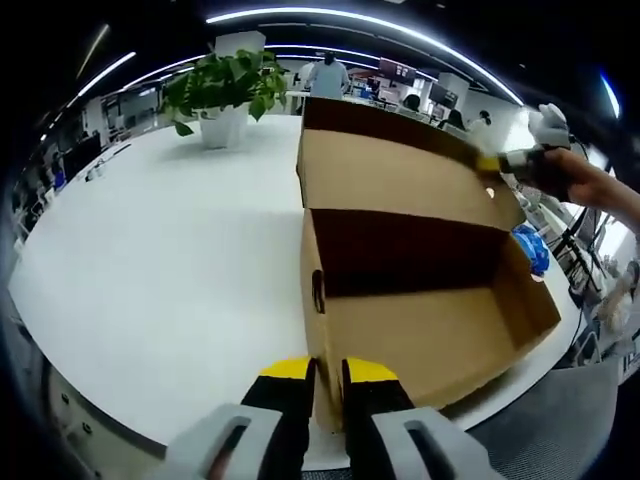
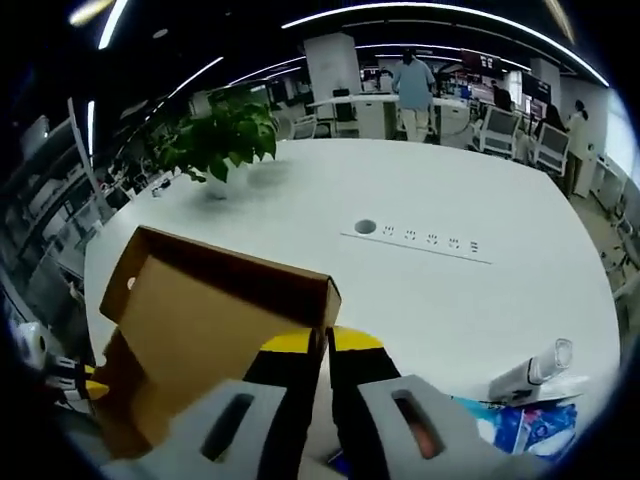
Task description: Operate the shoe box by opening the lid, removing the specified soft item, and placing it in the target area until the item is outside and the box remains undamaged.
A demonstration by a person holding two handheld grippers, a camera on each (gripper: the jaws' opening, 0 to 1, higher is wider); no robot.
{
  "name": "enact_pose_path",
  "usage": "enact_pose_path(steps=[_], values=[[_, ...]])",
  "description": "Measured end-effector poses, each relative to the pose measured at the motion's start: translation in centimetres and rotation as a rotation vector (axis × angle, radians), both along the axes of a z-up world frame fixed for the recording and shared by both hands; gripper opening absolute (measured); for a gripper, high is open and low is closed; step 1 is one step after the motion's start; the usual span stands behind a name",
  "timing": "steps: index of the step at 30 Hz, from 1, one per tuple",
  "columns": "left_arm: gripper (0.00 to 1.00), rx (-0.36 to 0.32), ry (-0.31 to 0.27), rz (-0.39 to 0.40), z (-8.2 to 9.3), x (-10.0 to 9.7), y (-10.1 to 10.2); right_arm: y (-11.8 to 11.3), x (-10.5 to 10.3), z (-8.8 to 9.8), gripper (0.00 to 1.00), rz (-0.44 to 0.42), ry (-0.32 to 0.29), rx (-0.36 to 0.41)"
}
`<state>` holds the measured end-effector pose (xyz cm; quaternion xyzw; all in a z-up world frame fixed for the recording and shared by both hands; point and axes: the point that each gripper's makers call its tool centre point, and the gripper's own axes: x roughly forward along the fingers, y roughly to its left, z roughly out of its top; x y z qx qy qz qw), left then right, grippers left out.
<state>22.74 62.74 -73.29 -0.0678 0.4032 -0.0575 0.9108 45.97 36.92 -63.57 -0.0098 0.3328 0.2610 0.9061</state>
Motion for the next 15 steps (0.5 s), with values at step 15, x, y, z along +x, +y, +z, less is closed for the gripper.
enact_pose_path(steps=[15], values=[[0.10, 0.004, 0.000, -0.005, 0.0, 0.0, -0.1, -0.3, -1.2, 3.0, 0.03, 0.080, -0.124, 0.013]])
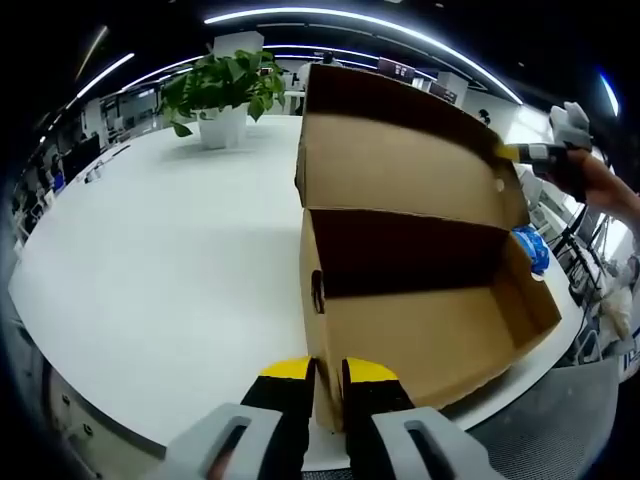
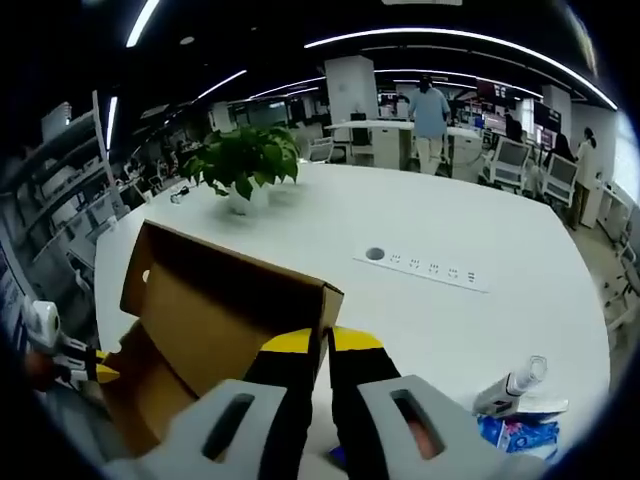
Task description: Operate the shoe box by opening the lid, removing the specified soft item, and placing it in the target area until the item is outside and the box remains undamaged.
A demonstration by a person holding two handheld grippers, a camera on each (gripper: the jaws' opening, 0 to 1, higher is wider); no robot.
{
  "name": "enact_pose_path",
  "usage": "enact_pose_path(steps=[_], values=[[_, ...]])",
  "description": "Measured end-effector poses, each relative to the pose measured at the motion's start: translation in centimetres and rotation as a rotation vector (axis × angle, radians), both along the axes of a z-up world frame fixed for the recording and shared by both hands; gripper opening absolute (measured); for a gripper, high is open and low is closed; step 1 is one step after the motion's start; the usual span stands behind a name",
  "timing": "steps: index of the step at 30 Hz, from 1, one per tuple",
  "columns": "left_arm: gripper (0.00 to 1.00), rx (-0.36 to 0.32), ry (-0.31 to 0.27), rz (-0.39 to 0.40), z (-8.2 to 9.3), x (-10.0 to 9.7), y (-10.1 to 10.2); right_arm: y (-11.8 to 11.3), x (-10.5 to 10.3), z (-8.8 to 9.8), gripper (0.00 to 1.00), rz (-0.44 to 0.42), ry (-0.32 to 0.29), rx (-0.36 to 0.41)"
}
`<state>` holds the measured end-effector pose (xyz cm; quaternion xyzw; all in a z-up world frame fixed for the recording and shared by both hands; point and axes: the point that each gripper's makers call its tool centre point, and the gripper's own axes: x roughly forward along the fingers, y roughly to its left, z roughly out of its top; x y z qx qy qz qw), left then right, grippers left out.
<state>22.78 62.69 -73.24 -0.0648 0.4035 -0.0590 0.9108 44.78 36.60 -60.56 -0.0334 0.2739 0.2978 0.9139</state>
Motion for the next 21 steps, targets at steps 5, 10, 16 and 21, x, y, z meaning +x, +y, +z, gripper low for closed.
enact_pose_path(steps=[5, 10, 16, 21], values=[[0.10, -0.010, 0.001, 0.007, 0.0, 0.0, 0.0, -0.2, -0.8, 0.7, 0.03, 0.008, -0.023, 0.015], [0.11, -0.012, 0.002, 0.009, 0.0, 0.0, 0.0, 0.1, -1.9, 1.9, 0.03, 0.032, -0.068, 0.013], [0.12, -0.016, 0.003, 0.012, 0.0, 0.0, 0.0, 0.6, -3.8, 2.8, 0.02, 0.074, -0.111, 0.014], [0.12, -0.018, 0.003, 0.015, 0.1, 0.0, -0.1, 0.3, -4.6, 2.8, 0.02, 0.073, -0.120, 0.021]])
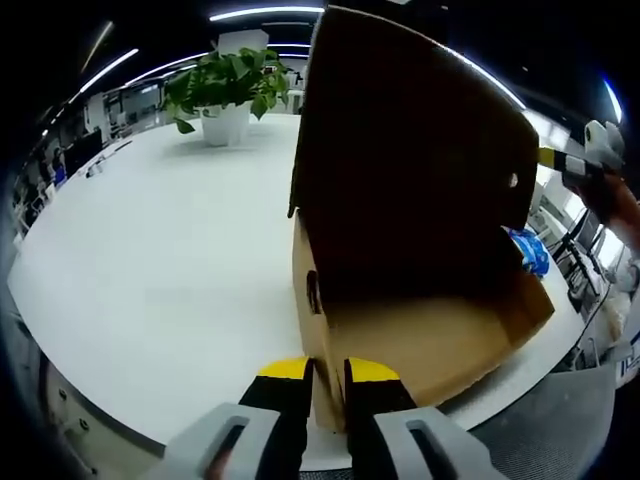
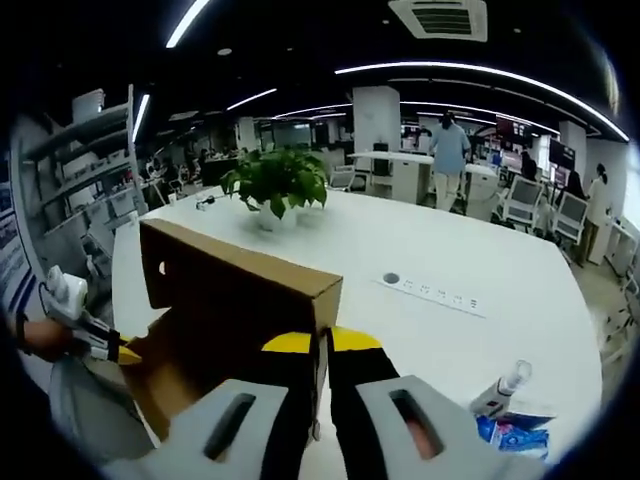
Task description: Operate the shoe box by opening the lid, removing the specified soft item, and placing it in the target area until the item is outside and the box remains undamaged.
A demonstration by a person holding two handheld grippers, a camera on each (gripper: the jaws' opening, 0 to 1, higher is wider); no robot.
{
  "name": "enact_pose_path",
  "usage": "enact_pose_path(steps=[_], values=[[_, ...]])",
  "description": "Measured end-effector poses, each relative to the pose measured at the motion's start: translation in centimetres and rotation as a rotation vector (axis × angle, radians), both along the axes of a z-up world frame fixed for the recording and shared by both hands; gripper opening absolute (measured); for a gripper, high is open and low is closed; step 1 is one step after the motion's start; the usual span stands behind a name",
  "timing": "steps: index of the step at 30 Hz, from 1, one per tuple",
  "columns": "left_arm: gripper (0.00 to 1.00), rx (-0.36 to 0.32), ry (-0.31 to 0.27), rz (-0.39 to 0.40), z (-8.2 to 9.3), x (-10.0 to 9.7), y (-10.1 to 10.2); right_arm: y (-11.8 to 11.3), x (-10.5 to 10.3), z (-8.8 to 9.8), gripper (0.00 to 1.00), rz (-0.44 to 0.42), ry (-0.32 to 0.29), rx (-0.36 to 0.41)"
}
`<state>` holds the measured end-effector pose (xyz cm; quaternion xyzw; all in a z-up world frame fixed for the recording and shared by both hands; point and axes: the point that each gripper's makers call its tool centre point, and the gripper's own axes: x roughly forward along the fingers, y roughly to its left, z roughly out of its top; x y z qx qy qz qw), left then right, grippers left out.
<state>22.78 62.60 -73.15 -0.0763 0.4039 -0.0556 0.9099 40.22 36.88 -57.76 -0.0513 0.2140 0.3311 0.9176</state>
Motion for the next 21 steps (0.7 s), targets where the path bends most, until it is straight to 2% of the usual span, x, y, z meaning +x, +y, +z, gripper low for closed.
enact_pose_path(steps=[10, 14, 17, 21], values=[[0.12, -0.032, 0.004, 0.026, 0.1, 0.0, 0.0, -0.4, -3.0, -0.2, 0.02, 0.004, -0.052, -0.007], [0.12, -0.055, 0.006, 0.046, 0.4, -0.1, -0.2, -0.5, -3.6, -0.4, 0.01, 0.007, -0.066, -0.015], [0.12, -0.107, 0.009, 0.080, 0.6, 0.0, -0.1, -0.7, -3.9, -0.5, 0.01, 0.001, -0.071, -0.008], [0.12, -0.103, 0.009, 0.078, 0.8, -0.1, -0.4, -0.8, -4.4, -0.6, 0.01, 0.000, -0.080, -0.007]])
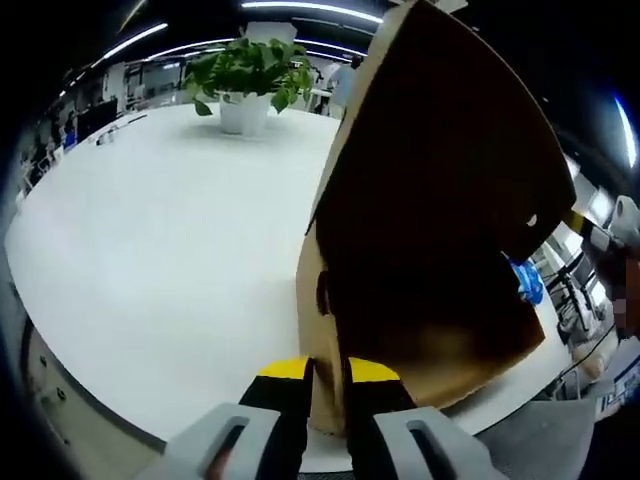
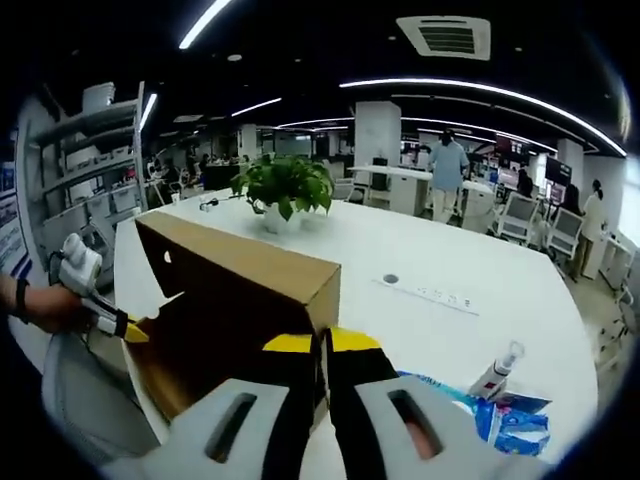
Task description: Operate the shoe box by opening the lid, removing the specified soft item, and placing it in the target area until the item is outside and the box remains undamaged.
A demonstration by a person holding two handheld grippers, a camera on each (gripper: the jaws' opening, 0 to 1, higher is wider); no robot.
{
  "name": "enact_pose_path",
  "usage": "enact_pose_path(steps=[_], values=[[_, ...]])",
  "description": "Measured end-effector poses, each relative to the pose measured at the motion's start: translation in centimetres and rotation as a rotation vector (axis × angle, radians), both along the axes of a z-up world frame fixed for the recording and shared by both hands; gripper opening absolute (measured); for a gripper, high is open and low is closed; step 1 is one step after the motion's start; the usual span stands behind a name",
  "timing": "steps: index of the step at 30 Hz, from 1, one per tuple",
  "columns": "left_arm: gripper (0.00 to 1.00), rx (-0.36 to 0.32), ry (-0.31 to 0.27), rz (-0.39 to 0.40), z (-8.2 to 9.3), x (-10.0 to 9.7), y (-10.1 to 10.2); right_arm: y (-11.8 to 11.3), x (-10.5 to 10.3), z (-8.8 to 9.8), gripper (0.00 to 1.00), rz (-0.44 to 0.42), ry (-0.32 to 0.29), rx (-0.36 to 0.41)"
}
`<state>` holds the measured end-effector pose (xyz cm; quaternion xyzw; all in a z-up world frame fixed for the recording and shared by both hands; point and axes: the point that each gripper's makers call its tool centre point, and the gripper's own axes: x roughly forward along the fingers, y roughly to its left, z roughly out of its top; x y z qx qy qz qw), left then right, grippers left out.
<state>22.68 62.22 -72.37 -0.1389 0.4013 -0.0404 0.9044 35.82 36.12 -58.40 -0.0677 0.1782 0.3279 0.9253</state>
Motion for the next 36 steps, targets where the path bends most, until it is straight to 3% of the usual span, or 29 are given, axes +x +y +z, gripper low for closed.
enact_pose_path(steps=[9, 21, 27, 36], values=[[0.12, -0.032, -0.002, 0.025, 0.0, 0.8, 0.1, -0.3, -1.1, -0.9, 0.01, 0.015, 0.001, -0.029], [0.15, -0.078, -0.032, 0.025, 0.1, 2.6, -0.2, -1.0, -2.4, -3.7, 0.01, 0.003, 0.049, -0.062], [0.14, -0.039, -0.060, -0.006, 1.5, 2.3, -0.1, -1.1, -2.8, -4.3, 0.00, -0.009, 0.066, -0.051], [0.14, -0.035, -0.173, -0.035, 4.9, 1.4, 0.2, -1.6, -3.9, -5.8, 0.00, -0.030, 0.119, -0.017]])
